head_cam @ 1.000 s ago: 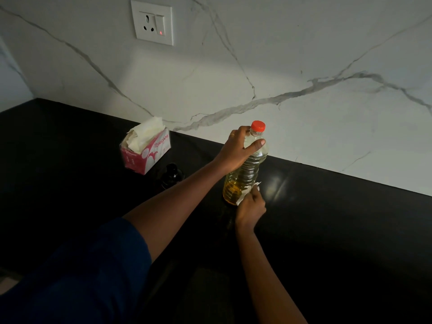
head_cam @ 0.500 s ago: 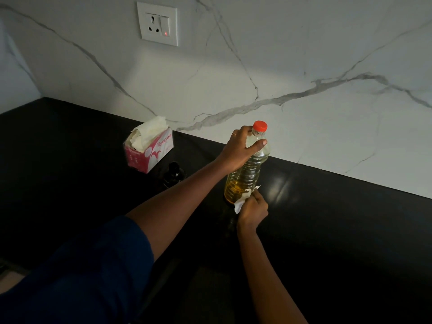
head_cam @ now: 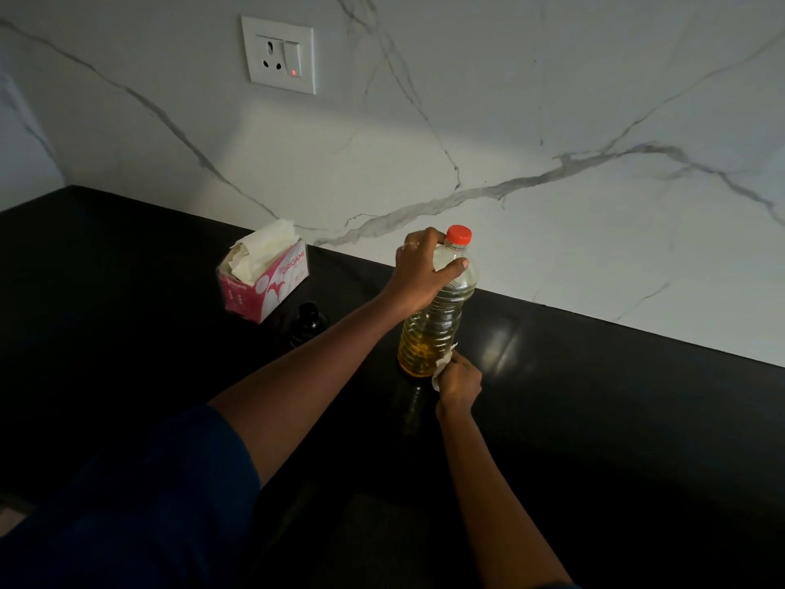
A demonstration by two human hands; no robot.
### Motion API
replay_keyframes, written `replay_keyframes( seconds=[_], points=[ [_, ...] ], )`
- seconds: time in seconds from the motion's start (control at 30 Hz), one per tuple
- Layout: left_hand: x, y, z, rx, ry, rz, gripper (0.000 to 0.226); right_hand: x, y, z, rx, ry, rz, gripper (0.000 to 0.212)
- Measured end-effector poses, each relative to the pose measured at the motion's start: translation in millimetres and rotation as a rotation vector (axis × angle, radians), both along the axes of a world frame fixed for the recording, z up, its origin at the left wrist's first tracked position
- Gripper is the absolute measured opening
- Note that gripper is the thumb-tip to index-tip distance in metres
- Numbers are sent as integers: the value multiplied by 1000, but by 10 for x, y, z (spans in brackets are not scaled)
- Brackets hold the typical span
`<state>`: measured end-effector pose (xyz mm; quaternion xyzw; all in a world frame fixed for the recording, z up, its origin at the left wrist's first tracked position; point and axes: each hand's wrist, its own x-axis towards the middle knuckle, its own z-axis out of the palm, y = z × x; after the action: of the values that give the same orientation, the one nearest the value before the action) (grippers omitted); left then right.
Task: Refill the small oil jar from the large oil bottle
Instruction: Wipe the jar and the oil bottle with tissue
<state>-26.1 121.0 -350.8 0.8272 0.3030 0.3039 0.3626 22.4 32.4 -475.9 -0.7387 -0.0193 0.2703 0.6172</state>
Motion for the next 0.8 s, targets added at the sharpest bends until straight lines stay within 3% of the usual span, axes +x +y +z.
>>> replay_keyframes(
  seconds=[0.17, 0.33, 0.57, 0.8],
  points=[
    [10, 21, 32, -32, -13, 12, 41, 67, 164, 30, 65, -81, 48, 41],
    [55, -3, -2, -39, -34, 33, 35, -136, 74, -11, 145, -115, -68, 35],
    [65, 47, -64, 7, -61, 23, 44, -41, 248, -8, 64, -85, -73, 40],
    [89, 83, -106, -25, -116, 21, 52, -180, 118, -15, 168, -157, -170, 37]
  ],
)
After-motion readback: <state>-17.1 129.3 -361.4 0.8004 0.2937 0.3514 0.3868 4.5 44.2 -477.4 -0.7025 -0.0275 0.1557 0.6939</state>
